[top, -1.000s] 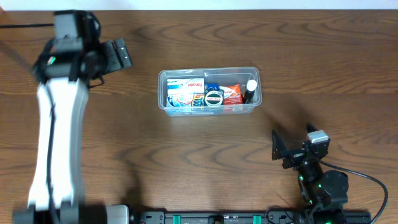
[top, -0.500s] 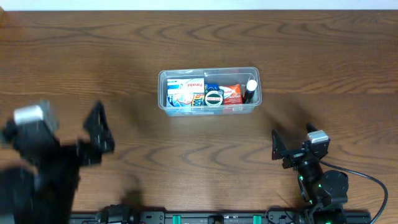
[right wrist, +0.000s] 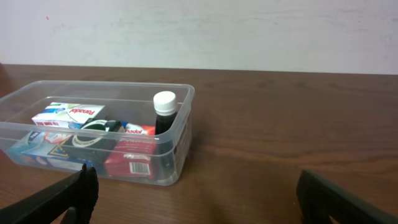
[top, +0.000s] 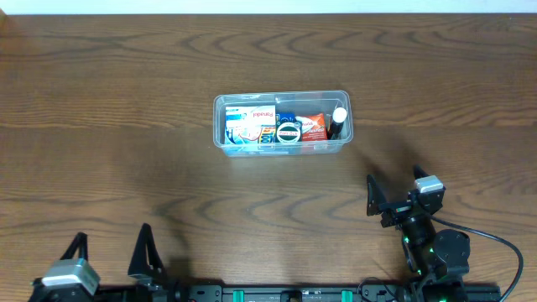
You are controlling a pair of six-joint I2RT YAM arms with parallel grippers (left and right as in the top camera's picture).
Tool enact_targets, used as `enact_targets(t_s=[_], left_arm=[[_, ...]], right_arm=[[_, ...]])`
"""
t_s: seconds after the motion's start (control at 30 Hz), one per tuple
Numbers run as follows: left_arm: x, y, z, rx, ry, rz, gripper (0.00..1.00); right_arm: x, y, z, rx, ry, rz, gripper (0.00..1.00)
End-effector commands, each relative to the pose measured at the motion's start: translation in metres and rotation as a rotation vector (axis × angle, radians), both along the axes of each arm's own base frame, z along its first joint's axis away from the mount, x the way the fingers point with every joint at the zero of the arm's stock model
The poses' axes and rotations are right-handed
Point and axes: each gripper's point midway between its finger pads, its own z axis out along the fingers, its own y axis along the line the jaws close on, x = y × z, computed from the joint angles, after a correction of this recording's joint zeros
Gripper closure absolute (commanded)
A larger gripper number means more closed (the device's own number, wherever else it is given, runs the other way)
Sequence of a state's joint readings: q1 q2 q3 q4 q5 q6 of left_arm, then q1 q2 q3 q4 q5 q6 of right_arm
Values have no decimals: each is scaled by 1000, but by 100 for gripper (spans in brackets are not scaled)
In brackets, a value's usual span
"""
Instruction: Pack container
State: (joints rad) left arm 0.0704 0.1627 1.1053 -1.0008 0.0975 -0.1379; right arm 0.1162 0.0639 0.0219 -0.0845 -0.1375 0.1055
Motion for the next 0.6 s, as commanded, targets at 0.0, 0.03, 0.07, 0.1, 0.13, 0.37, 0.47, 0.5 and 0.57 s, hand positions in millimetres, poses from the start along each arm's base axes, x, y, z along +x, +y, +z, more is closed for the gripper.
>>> enact_targets(t_s=[0.0, 0.03, 0.07, 0.1, 0.13, 0.37, 0.47, 0.5, 0.57], left_arm=[[4, 2, -17, -15, 50, 12, 2], [5, 0, -20, -18, 60, 2, 2], [4, -2, -22, -19, 64, -9, 2], [4, -5, -22, -22, 64, -28, 2], [3, -8, -21, -23, 61, -47, 2], [-22, -19, -15, 32, -47, -103, 2], [-33, -17, -16, 35, -58, -89, 2], [-33, -17, -17, 34, -51, -89, 2], [-32, -14, -21, 35, -38, -74, 2]], right_arm=[[0, 0, -3, -10, 1, -3, 1], [0, 0, -3, -10, 1, -3, 1], [0, 0, -3, -10, 1, -2, 1], [0, 0, -3, -10, 1, -3, 1], [0, 0, -3, -10, 1, -2, 1], [0, 0, -3, -10, 1, -3, 1], [0, 0, -3, -10, 1, -3, 1], [0, 0, -3, -10, 1, -3, 1], [0, 0, -3, -10, 1, -3, 1]])
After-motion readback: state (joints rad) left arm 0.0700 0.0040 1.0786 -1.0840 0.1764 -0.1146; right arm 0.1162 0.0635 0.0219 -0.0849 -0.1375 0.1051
